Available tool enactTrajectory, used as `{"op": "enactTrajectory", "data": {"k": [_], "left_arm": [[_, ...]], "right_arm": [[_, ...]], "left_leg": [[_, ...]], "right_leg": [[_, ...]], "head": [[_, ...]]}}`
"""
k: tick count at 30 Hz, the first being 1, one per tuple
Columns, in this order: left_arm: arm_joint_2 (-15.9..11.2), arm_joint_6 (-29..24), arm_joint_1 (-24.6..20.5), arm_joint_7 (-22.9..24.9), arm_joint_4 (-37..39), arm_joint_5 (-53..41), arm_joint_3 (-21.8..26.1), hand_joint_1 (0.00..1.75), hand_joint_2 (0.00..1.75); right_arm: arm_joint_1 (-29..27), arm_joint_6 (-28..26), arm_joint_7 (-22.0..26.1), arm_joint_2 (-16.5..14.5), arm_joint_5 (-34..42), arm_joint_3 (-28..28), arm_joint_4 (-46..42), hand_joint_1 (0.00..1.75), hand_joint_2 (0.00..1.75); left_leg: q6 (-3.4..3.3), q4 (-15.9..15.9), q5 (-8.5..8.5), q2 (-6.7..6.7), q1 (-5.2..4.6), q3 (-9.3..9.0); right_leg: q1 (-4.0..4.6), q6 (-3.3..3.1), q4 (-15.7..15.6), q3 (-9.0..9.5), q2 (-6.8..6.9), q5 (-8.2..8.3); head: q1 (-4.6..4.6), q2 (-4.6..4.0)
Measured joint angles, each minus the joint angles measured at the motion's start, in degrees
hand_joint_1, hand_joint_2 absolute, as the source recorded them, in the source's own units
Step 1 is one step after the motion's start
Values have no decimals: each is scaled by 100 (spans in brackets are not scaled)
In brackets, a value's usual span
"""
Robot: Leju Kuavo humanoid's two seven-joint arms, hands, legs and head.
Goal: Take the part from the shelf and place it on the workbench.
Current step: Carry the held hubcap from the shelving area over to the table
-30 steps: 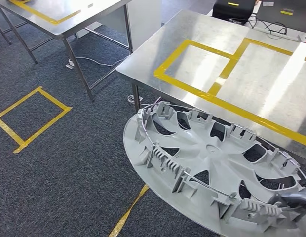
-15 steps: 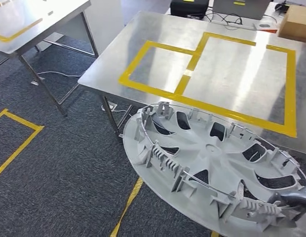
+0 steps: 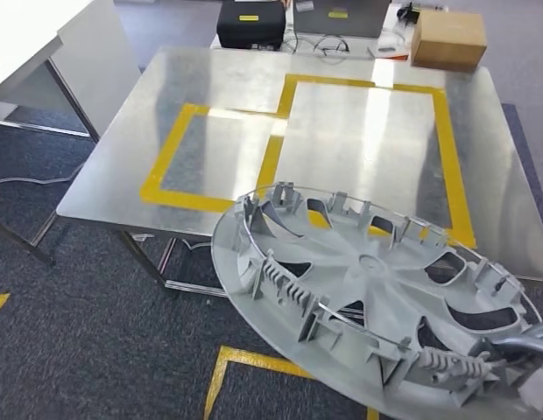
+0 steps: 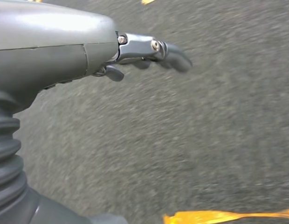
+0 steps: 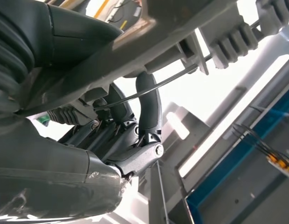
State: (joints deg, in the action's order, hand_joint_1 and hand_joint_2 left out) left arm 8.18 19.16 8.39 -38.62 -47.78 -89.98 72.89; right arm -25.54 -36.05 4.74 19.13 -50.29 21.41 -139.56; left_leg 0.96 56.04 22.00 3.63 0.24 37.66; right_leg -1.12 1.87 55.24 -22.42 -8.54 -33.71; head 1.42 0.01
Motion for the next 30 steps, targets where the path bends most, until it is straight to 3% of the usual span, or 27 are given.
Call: {"op": "enactTrajectory", "data": {"k": [1, 2, 4, 6, 8, 9, 10, 12, 13, 14, 15, 16, 17, 18, 19, 20, 21, 23, 24, 25, 27, 28, 29, 30], "left_arm": [[14, 3, -21, -1, -6, 2, -1, 0, 175], [28, 8, -39, -2, -9, 3, -3, 0, 175], [44, 24, -32, 1, -14, 4, 2, 0, 175], [58, 38, -13, 6, -18, 3, 10, 0, 175], [72, 45, -12, 13, -30, 3, 11, 0, 175], [78, 46, -15, 16, -38, 3, 11, 0, 175], [82, 47, -12, 20, -46, 4, 12, 0, 175], [90, 48, -8, 27, -55, 3, 19, 0, 175], [93, 46, -10, 33, -59, 3, 23, 0, 175], [98, 44, -25, 39, -64, 3, 26, 0, 175], [100, 40, -53, 43, -70, 2, 26, 0, 175], [105, 38, -88, 45, -75, 3, 23, 0, 175], [110, 39, -121, 45, -82, 5, 22, 0, 175], [112, 46, -144, 46, -92, 5, 28, 0, 175], [117, 59, -148, 52, -107, 6, 40, 0, 175], [124, 79, -142, 60, -126, 5, 56, 0, 175], [133, 104, -134, 75, -151, 3, 78, 0, 175], [159, 158, -122, 113, -217, 2, 131, 0, 175], [174, 180, -118, 138, -257, 3, 170, 0, 175], [189, 201, -108, 161, -296, 3, 218, 0, 175], [214, 233, -67, 216, -358, 3, 338, 0, 175], [228, 243, -48, 246, -378, 2, 395, 0, 175], [234, 242, -48, 273, -396, 0, 439, 0, 175], [242, 234, -78, 293, -409, 1, 467, 0, 175]], "right_arm": [[3, 8, -8, -1, 1, 0, -4, 175, 175], [12, 15, -14, -1, 1, 0, -3, 175, 175], [29, 33, -25, 0, 1, 1, 0, 175, 175], [27, 65, -46, 0, 3, 2, 3, 175, 175], [19, 114, -84, -1, 5, 6, 3, 175, 175], [12, 138, -103, -1, 7, 9, 3, 175, 175], [3, 158, -119, 0, 10, 13, 3, 175, 175], [-3, 183, -136, 0, 16, 23, 9, 175, 175], [-6, 191, -140, 0, 14, 28, 8, 175, 175], [-7, 206, -148, -1, 11, 34, 6, 175, 175], [-10, 228, -160, -1, 9, 41, 3, 175, 175], [-23, 254, -178, -1, 7, 44, -2, 175, 175], [-32, 297, -213, 1, 6, 49, -2, 175, 175], [-41, 357, -266, 5, 2, 54, -1, 175, 175], [-56, 434, -343, 12, 1, 56, 2, 175, 175], [-75, 536, -450, 22, 6, 58, 7, 175, 175], [-102, 663, -596, 40, 19, 60, 12, 175, 175], [-177, 955, -974, 108, 70, 60, 35, 175, 175], [-229, 1100, -1189, 160, 104, 60, 55, 175, 175], [-284, 1225, -1394, 222, 138, 60, 80, 175, 175], [-391, 1404, -1752, 359, 195, 57, 165, 175, 175], [-433, 1464, -1907, 434, 208, 52, 203, 175, 175], [-475, 1516, -2052, 509, 219, 44, 241, 175, 175], [-522, 1554, -2175, 590, 228, 30, 266, 175, 175]], "left_leg": [[-26, -23, 39, -60, 4, -105], [-51, -32, 91, -127, 11, -212], [-75, -48, 256, -246, 14, -432], [-102, -65, 483, -366, 1, -685], [-125, -86, 718, -447, -15, -994], [-132, -96, 836, -479, -23, -1155], [-136, -110, 957, -512, -30, -1298], [-117, -128, 1197, -566, -55, -1557], [-90, -164, 1278, -587, -65, -1668], [-56, -186, 1304, -599, -73, -1763], [-17, -160, 1258, -605, -76, -1797], [14, 20, 1133, -583, -77, -1745], [46, 338, 978, -540, -74, -1581], [80, 732, 877, -489, -67, -1344], [107, 1102, 882, -440, -53, -1070], [134, 1348, 1032, -413, -38, -819], [153, 1464, 1287, -403, -26, -600], [156, 1360, 1746, -398, -18, -255], [142, 1169, 1752, -393, -20, -121], [109, 887, 1458, -382, -27, -9], [18, 222, 231, -337, -50, 191], [-20, 56, -266, -318, -64, 266], [-53, 18, -508, -304, -81, 323], [-83, 89, -472, -297, -95, 333]], "right_leg": [[13, 29, 128, -9, 94, 72], [35, 53, 387, -153, 263, 150], [89, 80, 1153, -648, 648, 141], [125, 70, 1614, -1124, 791, -339], [156, 39, 1550, -1406, 808, -828], [176, 12, 1362, -1492, 826, -815], [201, -29, 1123, -1557, 881, -501], [249, -98, 723, -1597, 1009, 441], [264, -129, 630, -1569, 1032, 768], [270, -149, 587, -1513, 1013, 855], [257, -175, 552, -1421, 966, 784], [234, -202, 473, -1316, 933, 752], [210, -226, 367, -1174, 911, 712], [183, -242, 235, -1001, 884, 675], [170, -253, 95, -816, 857, 633], [160, -256, -46, -627, 828, 586], [151, -252, -180, -432, 797, 538], [139, -233, -430, -3, 746, 430], [137, -207, -535, 214, 718, 359], [136, -176, -616, 398, 697, 270], [147, -111, -608, 643, 636, 33], [152, -85, -578, 699, 605, -115], [148, -52, -554, 756, 570, -247], [140, -8, -573, 797, 546, -352]], "head": [[8, -2], [24, -1], [48, -2], [58, -1], [68, -1], [78, -1], [84, -1], [78, -2], [58, -1], [48, -2], [38, 0], [34, 0], [24, 0], [5, 1], [-11, -1], [-30, 0], [-34, 0], [-45, 1], [-49, 1], [-53, 1], [-62, -1], [-54, -3], [-54, -4], [-55, -3]]}}
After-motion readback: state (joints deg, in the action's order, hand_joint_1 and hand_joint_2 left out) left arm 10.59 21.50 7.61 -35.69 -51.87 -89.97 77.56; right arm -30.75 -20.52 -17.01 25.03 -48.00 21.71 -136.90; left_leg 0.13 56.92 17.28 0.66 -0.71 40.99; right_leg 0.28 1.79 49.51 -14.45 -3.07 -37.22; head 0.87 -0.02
